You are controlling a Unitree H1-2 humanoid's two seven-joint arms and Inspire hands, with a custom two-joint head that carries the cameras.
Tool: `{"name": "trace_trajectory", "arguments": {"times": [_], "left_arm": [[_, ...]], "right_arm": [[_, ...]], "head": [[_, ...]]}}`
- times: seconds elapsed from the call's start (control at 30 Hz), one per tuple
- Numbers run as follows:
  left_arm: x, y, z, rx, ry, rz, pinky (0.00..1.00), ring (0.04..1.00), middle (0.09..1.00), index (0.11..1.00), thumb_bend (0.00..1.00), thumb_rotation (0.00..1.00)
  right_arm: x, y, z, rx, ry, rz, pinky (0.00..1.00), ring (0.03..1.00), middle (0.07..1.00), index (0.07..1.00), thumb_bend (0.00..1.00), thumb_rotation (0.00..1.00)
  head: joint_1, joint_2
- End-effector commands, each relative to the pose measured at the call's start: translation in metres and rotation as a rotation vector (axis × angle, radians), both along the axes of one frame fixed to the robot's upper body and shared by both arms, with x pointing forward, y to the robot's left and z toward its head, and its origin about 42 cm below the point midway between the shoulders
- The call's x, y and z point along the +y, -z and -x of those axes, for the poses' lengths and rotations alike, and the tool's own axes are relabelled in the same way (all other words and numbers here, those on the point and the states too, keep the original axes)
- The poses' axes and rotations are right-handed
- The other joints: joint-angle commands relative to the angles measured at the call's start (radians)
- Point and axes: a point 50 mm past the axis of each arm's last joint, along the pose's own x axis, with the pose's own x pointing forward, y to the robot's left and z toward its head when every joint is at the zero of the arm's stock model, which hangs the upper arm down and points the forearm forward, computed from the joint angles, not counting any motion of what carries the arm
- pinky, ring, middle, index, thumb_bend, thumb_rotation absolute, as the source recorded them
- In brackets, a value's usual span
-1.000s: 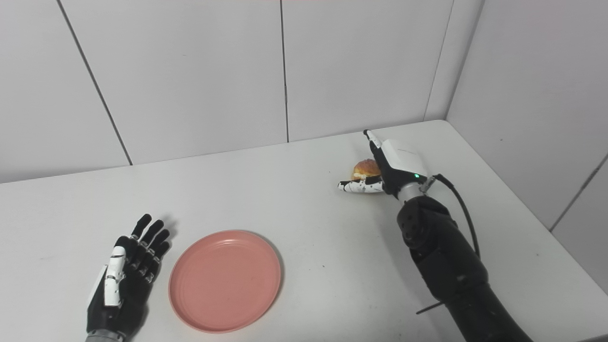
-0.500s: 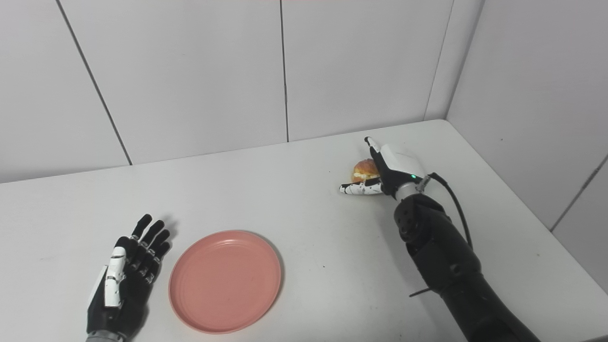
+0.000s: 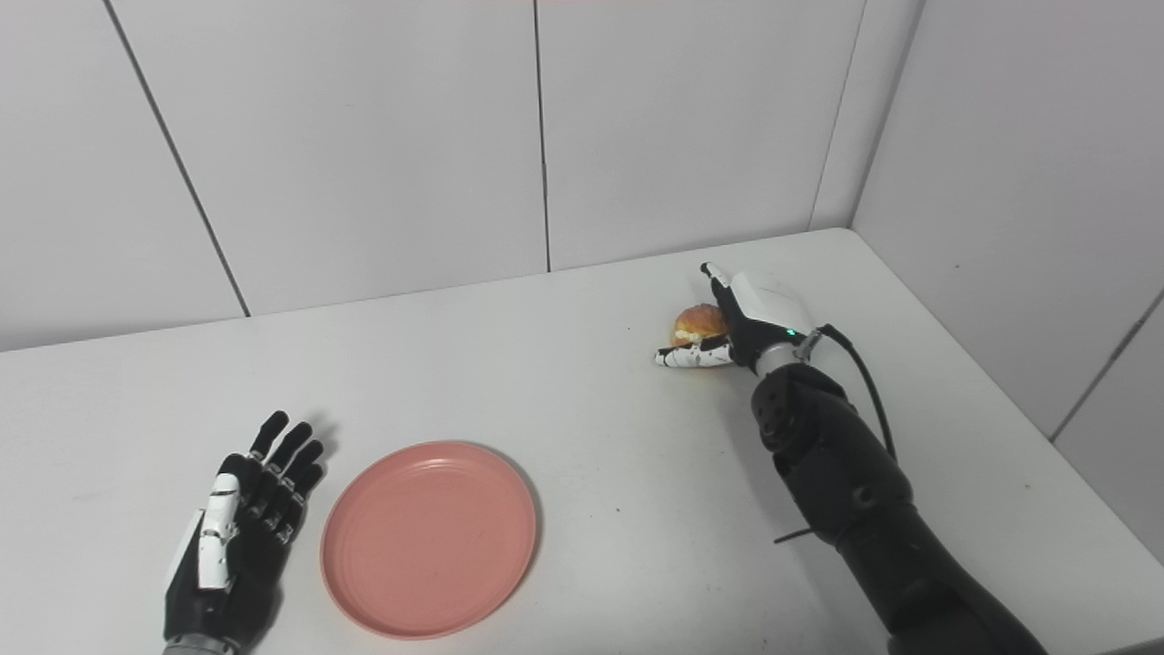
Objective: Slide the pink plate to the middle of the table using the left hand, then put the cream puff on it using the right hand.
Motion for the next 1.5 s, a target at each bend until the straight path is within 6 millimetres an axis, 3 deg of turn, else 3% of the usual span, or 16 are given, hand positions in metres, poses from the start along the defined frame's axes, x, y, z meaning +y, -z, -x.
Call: {"name": "trace_trajectory", "arguments": {"times": [0.0, 0.23, 0.37, 0.43, 0.47, 0.5, 0.6, 0.7, 0.97, 1.17, 1.47], "left_arm": [[0.016, 0.036, 0.024, 0.138, -0.023, -0.035, 0.99, 0.947, 0.943, 0.933, 0.33, 1.0], [0.015, 0.035, 0.024, 0.142, -0.026, -0.039, 0.97, 0.939, 0.935, 0.925, 0.34, 1.0], [0.015, 0.035, 0.025, 0.141, -0.021, -0.037, 0.98, 0.943, 0.939, 0.926, 0.34, 1.0], [0.015, 0.035, 0.025, 0.14, -0.017, -0.04, 0.98, 0.945, 0.939, 0.927, 0.34, 1.0], [0.015, 0.035, 0.025, 0.139, -0.017, -0.042, 0.98, 0.945, 0.939, 0.927, 0.34, 1.0], [0.015, 0.034, 0.025, 0.139, -0.018, -0.043, 0.98, 0.943, 0.937, 0.926, 0.34, 1.0], [0.015, 0.034, 0.025, 0.14, -0.021, -0.044, 0.98, 0.941, 0.936, 0.925, 0.35, 1.0], [0.015, 0.034, 0.025, 0.141, -0.02, -0.043, 0.98, 0.941, 0.936, 0.925, 0.35, 1.0], [0.013, 0.033, 0.024, 0.142, -0.02, -0.04, 0.98, 0.94, 0.936, 0.923, 0.35, 1.0], [0.01, 0.034, 0.024, 0.141, -0.023, -0.048, 0.97, 0.938, 0.936, 0.924, 0.35, 1.0], [0.005, 0.033, 0.025, 0.134, -0.021, -0.056, 0.97, 0.932, 0.93, 0.918, 0.36, 1.0]], "right_arm": [[-0.001, -0.031, -0.013, -0.07, 0.001, 0.009, 0.7, 0.846, 0.916, 0.924, 0.89, 0.49], [0.003, -0.033, -0.016, -0.057, 0.003, 0.007, 0.7, 0.845, 0.908, 0.891, 0.86, 0.47], [0.003, -0.032, -0.018, -0.04, -0.008, -0.007, 0.59, 0.702, 0.758, 0.797, 0.79, 0.33], [0.003, -0.032, -0.02, -0.024, -0.009, -0.007, 0.51, 0.592, 0.651, 0.678, 0.75, 0.21], [0.004, -0.032, -0.021, -0.014, -0.009, 0.0, 0.48, 0.559, 0.619, 0.587, 0.63, 0.18], [0.005, -0.031, -0.021, -0.007, -0.009, 0.006, 0.39, 0.459, 0.534, 0.521, 0.56, 0.15], [0.008, -0.03, -0.022, 0.012, -0.007, 0.043, 0.3, 0.372, 0.451, 0.492, 0.52, 0.14], [0.009, -0.029, -0.021, 0.031, -0.003, 0.071, 0.29, 0.364, 0.443, 0.488, 0.51, 0.14], [0.007, -0.032, -0.019, 0.035, 0.005, 0.048, 0.37, 0.442, 0.512, 0.492, 0.5, 0.14], [0.006, -0.042, -0.011, -0.008, -0.019, 0.003, 0.35, 0.428, 0.507, 0.493, 0.49, 0.15], [0.024, -0.068, 0.01, -0.105, -0.056, 0.008, 0.32, 0.398, 0.496, 0.496, 0.49, 0.14]], "head": [[0.002, 0.002], [0.004, 0.006], [0.006, 0.008], [0.006, 0.008], [0.006, 0.008], [0.006, 0.008], [0.006, 0.008], [0.009, 0.012], [0.014, 0.014], [0.027, 0.016], [0.048, 0.022]]}}
